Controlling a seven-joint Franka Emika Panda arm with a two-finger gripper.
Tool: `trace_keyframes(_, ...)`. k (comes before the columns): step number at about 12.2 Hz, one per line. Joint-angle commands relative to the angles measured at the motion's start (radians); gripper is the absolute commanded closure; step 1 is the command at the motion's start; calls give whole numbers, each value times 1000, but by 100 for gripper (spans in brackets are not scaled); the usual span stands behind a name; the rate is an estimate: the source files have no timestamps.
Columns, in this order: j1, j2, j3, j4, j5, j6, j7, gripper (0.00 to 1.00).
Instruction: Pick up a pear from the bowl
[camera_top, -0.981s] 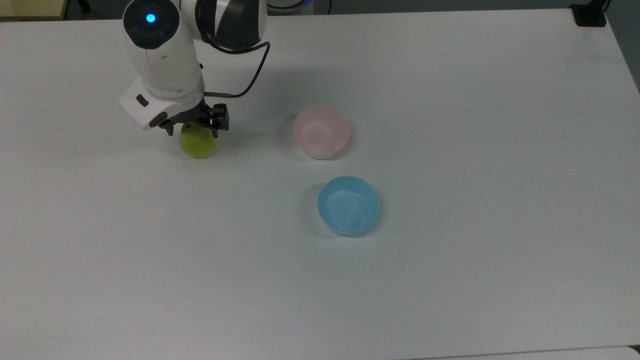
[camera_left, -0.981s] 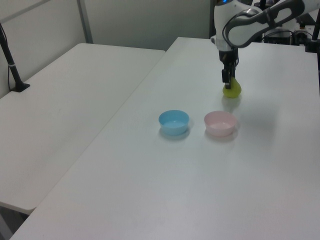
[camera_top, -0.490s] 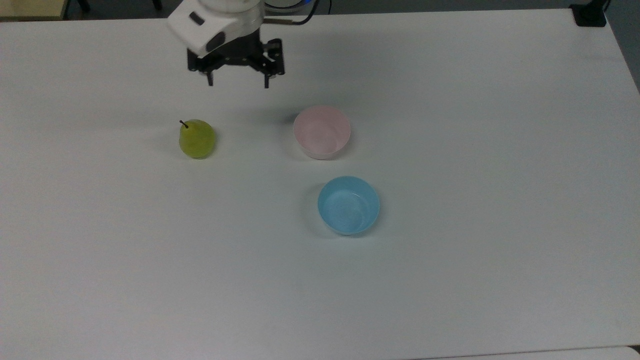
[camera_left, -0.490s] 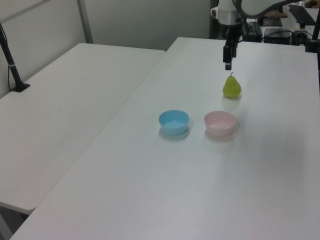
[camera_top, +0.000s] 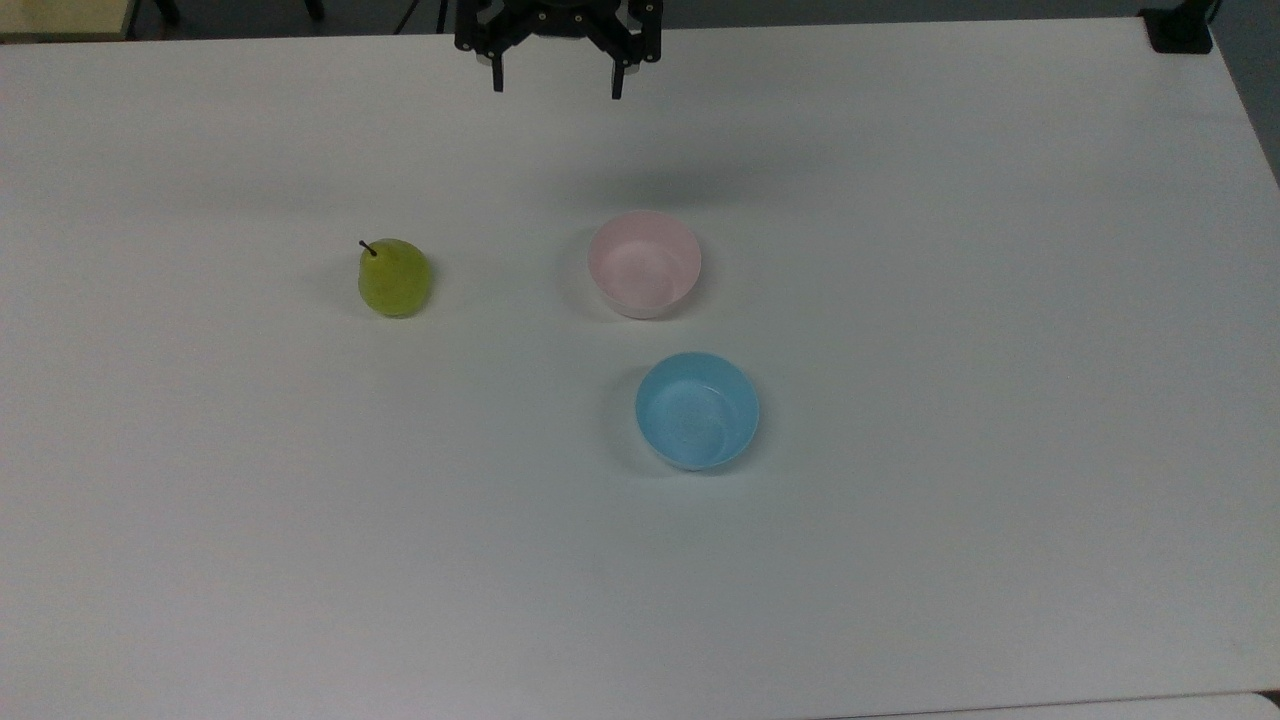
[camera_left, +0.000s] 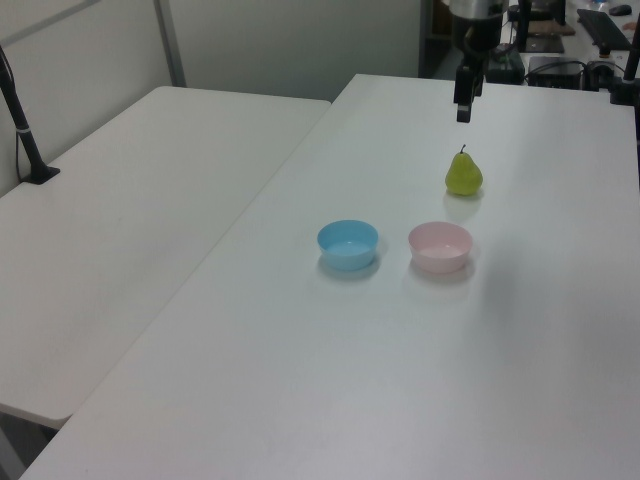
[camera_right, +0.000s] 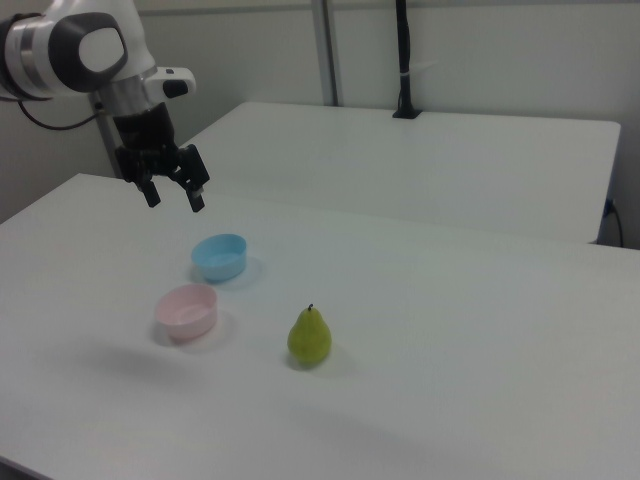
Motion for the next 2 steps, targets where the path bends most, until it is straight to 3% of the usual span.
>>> trace_keyframes(1,-2,-28,-16,0,22,-42,15,0)
trace_keyframes(2,-2,-28,-19,8,22,-44,15,0)
